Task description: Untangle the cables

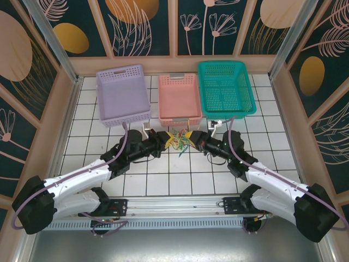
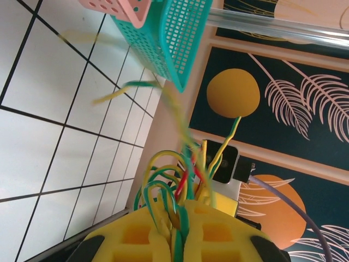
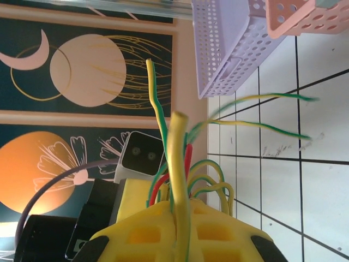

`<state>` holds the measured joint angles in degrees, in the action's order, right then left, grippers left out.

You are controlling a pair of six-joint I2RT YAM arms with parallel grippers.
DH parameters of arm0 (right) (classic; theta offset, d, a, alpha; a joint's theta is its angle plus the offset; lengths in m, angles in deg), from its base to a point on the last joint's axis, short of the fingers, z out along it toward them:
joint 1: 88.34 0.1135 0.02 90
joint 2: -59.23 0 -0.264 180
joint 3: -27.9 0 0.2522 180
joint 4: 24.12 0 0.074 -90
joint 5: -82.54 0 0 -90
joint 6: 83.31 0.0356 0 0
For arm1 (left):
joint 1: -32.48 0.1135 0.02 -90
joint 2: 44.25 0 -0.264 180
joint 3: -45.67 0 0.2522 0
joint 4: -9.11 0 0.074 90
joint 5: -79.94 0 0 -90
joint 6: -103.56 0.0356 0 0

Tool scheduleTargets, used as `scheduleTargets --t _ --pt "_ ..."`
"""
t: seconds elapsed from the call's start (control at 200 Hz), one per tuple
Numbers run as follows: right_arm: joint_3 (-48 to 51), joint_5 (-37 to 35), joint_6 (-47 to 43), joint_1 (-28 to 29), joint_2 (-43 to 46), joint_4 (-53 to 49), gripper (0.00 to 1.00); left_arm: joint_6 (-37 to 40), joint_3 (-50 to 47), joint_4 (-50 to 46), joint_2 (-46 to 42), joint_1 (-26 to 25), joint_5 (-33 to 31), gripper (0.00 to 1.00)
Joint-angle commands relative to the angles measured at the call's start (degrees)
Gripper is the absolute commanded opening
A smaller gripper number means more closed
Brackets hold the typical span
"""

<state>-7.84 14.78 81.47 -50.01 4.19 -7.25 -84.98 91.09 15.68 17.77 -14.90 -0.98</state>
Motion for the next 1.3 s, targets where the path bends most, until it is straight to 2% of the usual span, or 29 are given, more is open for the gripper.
scheduleTargets --t 0.0,0.21,0.26,0.295,0.36,0.445,0.571,0.686,0.821,0.991,1.296 --pt "0.8 -11.5 5.1 -2.3 0.2 -1.9 0.00 -1.4 -0.4 -5.2 -2.2 2.9 -11.6 0.00" --pt "4.5 -18.6 10.2 -0.5 5.9 -4.4 0.00 -0.1 -0.6 -7.7 -5.3 2.9 -15.5 0.00" --pt "4.2 -17.1 9.4 -1.1 6.1 -5.7 0.00 1.8 0.3 -7.6 -4.5 2.8 -14.8 0.00" --pt "1.6 -14.6 6.8 -1.9 5.4 -10.4 0.00 4.5 1.6 -7.5 -3.4 2.8 -13.8 0.00" --pt "-6.4 -12.8 -1.7 -2.1 3.4 -24.4 0.20 11.3 4.7 -7.7 -0.3 2.8 -11.2 0.00" --pt "-17.7 -15.6 -14.8 -1.4 0.5 -42.4 0.35 21.2 9.2 -9.8 3.5 2.9 -7.8 0.00" --pt "-30.0 -19.4 -29.0 -1.8 -2.4 -58.0 0.46 37.1 15.6 -15.3 6.8 2.9 -4.8 0.00" --pt "-41.4 -16.8 -37.2 -1.9 -8.2 -65.5 0.57 48.0 18.3 -18.7 8.5 2.8 -2.7 0.00" --pt "-49.0 -10.5 -34.3 -0.5 -16.3 -67.0 0.58 54.9 19.1 -17.5 9.1 2.8 -0.2 0.00" --pt "-56.6 -13.4 -30.9 0.3 -24.6 -71.2 0.64 60.2 19.4 -16.2 9.8 2.9 3.3 0.00" --pt "-57.4 -9.4 -29.5 2.9 -31.4 -67.2 0.66 62.4 20.1 -17.5 10.9 2.8 4.9 0.00"
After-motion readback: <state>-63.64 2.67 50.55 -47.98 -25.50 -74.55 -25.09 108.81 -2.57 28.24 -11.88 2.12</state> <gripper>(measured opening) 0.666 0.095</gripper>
